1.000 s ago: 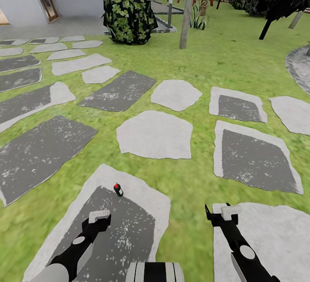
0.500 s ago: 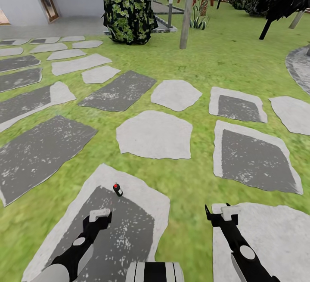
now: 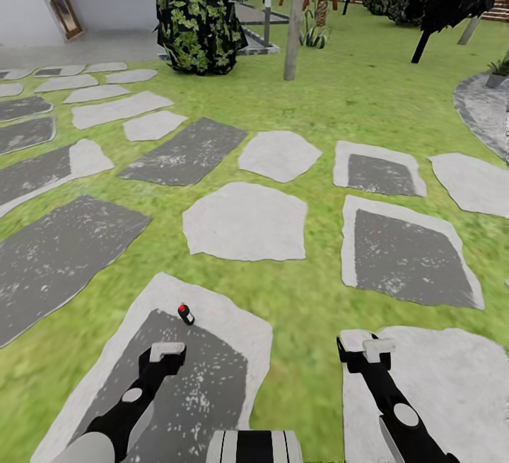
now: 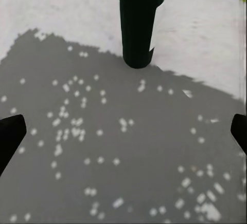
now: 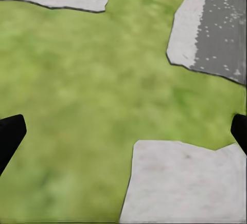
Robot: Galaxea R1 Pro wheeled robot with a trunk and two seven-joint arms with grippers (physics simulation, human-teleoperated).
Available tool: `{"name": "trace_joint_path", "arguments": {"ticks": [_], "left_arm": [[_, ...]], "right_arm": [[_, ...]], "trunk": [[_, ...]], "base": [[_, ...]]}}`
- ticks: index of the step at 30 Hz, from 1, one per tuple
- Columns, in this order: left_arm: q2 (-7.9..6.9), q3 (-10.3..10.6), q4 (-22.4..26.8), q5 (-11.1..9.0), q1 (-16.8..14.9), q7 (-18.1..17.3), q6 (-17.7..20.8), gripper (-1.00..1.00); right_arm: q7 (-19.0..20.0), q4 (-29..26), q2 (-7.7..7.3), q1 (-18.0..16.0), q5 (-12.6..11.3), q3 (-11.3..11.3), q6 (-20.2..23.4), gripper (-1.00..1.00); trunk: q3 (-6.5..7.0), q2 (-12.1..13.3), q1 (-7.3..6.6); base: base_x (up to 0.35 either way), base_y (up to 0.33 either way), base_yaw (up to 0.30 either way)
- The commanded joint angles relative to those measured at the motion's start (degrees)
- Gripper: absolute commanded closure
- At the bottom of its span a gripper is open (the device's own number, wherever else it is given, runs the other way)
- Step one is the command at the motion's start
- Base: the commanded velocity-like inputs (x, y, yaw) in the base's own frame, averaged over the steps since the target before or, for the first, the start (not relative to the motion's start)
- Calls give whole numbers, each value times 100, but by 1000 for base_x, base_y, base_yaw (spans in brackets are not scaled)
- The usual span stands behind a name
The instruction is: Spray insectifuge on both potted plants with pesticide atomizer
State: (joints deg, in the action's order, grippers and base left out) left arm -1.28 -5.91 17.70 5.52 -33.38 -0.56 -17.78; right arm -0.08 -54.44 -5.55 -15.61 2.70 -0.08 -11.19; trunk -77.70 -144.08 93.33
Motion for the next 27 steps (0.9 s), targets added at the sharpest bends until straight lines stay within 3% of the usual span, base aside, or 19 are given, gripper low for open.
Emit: {"name": "trace_joint_path", "arguments": {"ticks": [1, 10, 27], "left_arm": [[0, -42, 0, 60, -2, -6, -22, -100], [-4, -45, 6, 66, -2, -6, -26, -100], [-4, -51, -2, 63, -2, -1, -30, -100]], "right_arm": [[-4, 6, 0, -3, 28, -1, -15, -100], [-5, 19, 3, -3, 29, 0, -15, -100], [-6, 13, 5, -3, 29, -1, -15, -100]], "trunk": [[-3, -1, -1], [-3, -1, -1], [-3, -1, -1]], "base": [[0, 0, -140], [15, 0, -31], [138, 0, -1]]}}
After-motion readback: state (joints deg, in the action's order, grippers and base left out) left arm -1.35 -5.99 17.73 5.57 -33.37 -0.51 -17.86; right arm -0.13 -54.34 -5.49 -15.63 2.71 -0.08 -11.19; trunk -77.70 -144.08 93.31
